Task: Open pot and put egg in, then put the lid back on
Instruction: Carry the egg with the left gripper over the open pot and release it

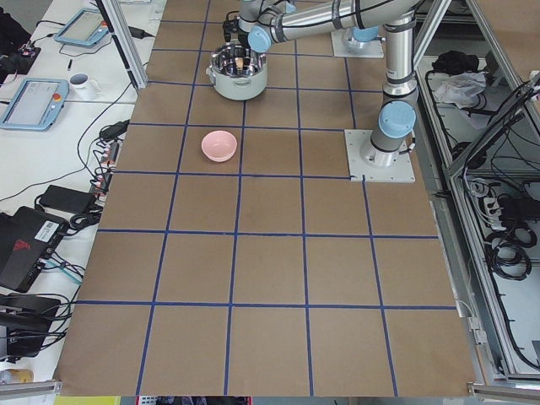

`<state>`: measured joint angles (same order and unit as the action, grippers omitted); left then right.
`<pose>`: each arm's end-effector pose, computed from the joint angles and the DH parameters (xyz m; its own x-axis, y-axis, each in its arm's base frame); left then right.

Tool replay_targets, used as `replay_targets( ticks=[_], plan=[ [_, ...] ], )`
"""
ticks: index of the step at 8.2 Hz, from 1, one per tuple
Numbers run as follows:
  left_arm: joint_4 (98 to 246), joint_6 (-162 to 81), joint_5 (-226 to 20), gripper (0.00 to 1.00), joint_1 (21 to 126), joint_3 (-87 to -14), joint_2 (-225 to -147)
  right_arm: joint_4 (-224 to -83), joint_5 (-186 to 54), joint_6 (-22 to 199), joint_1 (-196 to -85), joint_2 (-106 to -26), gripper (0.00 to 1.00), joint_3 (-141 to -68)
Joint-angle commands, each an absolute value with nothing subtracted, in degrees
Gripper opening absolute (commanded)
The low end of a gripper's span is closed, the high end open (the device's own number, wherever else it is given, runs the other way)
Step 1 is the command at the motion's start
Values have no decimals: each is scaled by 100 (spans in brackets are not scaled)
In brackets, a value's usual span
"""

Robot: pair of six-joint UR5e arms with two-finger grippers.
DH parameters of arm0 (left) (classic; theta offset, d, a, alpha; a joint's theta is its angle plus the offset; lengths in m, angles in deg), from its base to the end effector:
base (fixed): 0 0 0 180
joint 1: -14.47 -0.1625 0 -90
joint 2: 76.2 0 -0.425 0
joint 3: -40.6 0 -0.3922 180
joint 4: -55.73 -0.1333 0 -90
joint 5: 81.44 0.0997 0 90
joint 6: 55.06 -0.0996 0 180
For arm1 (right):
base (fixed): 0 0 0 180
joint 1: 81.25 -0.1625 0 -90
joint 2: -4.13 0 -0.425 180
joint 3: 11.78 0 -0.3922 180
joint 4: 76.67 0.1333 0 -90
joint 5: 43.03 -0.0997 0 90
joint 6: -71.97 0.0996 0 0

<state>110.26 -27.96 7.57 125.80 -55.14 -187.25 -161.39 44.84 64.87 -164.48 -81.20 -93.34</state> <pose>-0.3500 -0.5250 0.2990 -0.9921 -0.0936 0.0840 -0.1037 0.9865 -0.1266 0.0744 -0.5355 0.5098 -0.9992 -0.0048 -0.0401 -0.0057 0.9998 0.0216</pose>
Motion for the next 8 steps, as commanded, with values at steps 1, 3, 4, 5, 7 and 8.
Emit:
replay_targets(
  ticks=[1, 3, 4, 5, 7, 8],
  plan=[
    [10987, -2782, 733, 97, 12618, -5512, -18721, -16139, 4478, 6485, -16448, -8122, 0, -9334],
    [10996, -2930, 698, 100, 12601, -5485, -18493, -16139, 4512, 6485, -16448, -8122, 0, -9334],
    [11066, -2940, 646, 100, 12513, -5485, -18274, -16139, 4521, 6485, -16448, -8122, 0, -9334],
    [11310, -2966, 515, 100, 12312, -5485, -18037, -16139, 4513, 6485, -16448, -8122, 0, -9334],
    [12264, -3726, 233, 100, 11419, -5468, -17388, -16148, 4504, 6511, -16465, -8148, 0, -9334],
    [12949, -4218, 250, 100, 11031, -5407, -17054, -16165, 4521, 6563, -16500, -8148, 0, -9334]
  ],
)
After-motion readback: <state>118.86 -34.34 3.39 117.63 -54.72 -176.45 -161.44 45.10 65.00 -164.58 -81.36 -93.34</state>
